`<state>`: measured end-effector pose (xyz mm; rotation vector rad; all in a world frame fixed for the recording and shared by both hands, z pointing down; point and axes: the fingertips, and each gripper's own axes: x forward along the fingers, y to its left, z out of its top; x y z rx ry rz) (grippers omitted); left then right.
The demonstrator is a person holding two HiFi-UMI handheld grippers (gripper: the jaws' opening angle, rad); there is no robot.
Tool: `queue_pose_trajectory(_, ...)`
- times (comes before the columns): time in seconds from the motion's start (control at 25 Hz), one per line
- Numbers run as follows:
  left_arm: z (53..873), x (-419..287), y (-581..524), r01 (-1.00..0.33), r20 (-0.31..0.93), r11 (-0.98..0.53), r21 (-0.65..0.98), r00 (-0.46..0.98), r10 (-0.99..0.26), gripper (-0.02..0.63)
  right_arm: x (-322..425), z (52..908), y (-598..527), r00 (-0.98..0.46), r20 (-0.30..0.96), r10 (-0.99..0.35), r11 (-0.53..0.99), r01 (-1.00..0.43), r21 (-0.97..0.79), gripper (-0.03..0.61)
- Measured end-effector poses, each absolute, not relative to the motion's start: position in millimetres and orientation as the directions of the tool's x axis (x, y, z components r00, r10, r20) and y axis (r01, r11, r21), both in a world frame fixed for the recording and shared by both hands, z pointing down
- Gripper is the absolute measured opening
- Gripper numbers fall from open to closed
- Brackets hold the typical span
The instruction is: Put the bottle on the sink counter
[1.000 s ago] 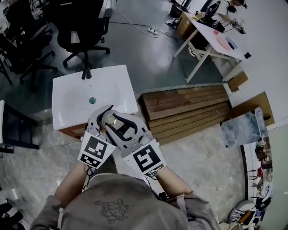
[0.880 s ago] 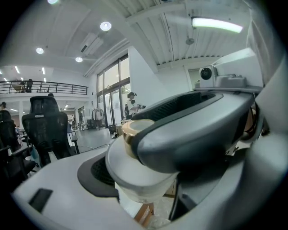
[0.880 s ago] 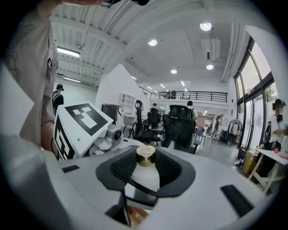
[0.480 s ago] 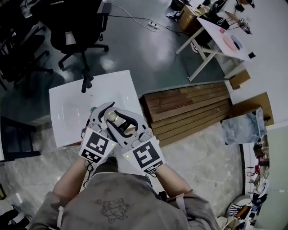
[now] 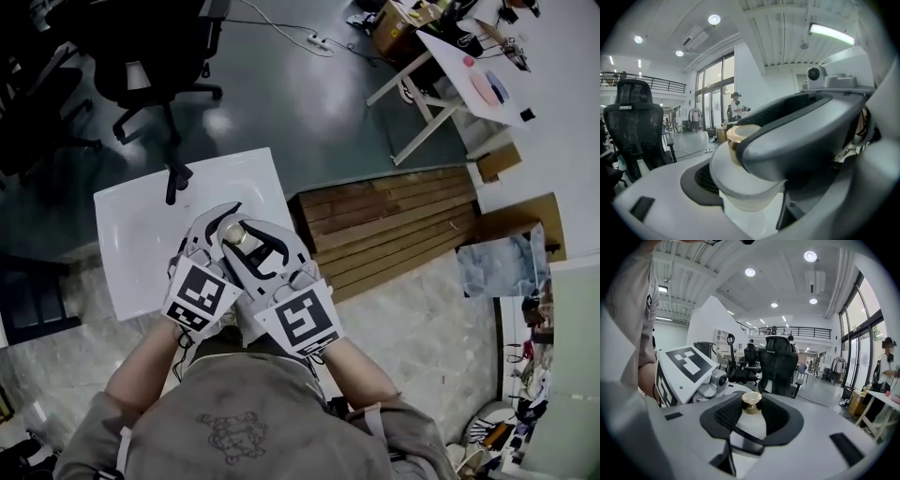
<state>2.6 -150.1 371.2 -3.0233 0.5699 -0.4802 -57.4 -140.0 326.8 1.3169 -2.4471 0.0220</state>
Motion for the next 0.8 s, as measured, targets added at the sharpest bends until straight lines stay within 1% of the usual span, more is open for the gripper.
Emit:
queue_pose_trajectory(0.44, 375, 23, -186, -0.392, 0.304, -0.917, -0.077, 0.867, -0.396, 0.328, -37, 329, -173, -0.546, 0.326, -0.772, 0.612, -0.776, 0.151, 0.132)
queue_pose_trajectory(0.64, 381, 31, -212, -0.429, 0.323, -0.897, -0.109, 0.838, -0.440, 0.328, -27, 335, -196, -0.579, 0.333, -0.744, 0.648, -0.747, 0.150, 0.132)
queue_pose_trajectory(0.8, 381, 42, -231, -0.460, 0.310, -0.880, -0.117, 0.825, -0.472, 0.328, -16, 335, -213, -0.595, 0.333, -0.732, 0.666, -0.729, 0.161, 0.132)
